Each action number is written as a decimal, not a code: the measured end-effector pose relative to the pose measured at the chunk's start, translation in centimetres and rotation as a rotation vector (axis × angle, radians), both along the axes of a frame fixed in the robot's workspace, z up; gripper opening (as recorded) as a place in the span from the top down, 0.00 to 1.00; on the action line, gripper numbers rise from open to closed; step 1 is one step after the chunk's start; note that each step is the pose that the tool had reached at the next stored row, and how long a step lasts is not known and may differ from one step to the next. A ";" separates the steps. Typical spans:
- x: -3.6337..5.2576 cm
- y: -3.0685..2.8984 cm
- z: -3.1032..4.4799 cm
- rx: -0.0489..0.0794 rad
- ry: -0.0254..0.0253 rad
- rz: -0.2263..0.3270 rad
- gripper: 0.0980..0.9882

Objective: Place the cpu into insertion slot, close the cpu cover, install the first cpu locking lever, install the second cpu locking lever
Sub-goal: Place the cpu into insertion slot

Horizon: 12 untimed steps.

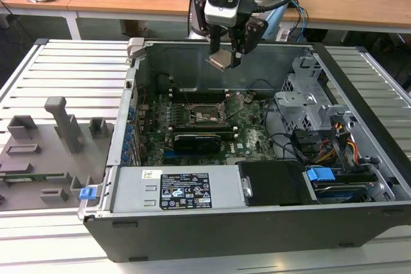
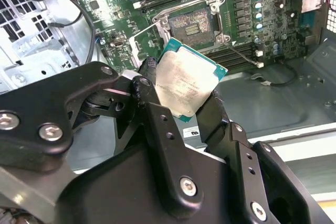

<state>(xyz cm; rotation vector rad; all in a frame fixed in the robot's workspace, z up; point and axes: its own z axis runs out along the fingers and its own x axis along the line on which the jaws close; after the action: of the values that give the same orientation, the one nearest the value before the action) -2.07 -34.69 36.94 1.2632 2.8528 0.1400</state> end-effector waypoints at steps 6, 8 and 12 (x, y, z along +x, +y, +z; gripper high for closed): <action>0.00 0.00 0.00 0.000 0.0000 -0.032 0.50; 0.00 0.00 0.00 0.000 0.0001 -0.045 0.50; 0.00 0.00 -0.01 0.000 0.0000 -0.067 0.50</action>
<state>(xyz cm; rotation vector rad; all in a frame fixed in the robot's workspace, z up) -2.06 -34.69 36.93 1.3565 2.8064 0.1388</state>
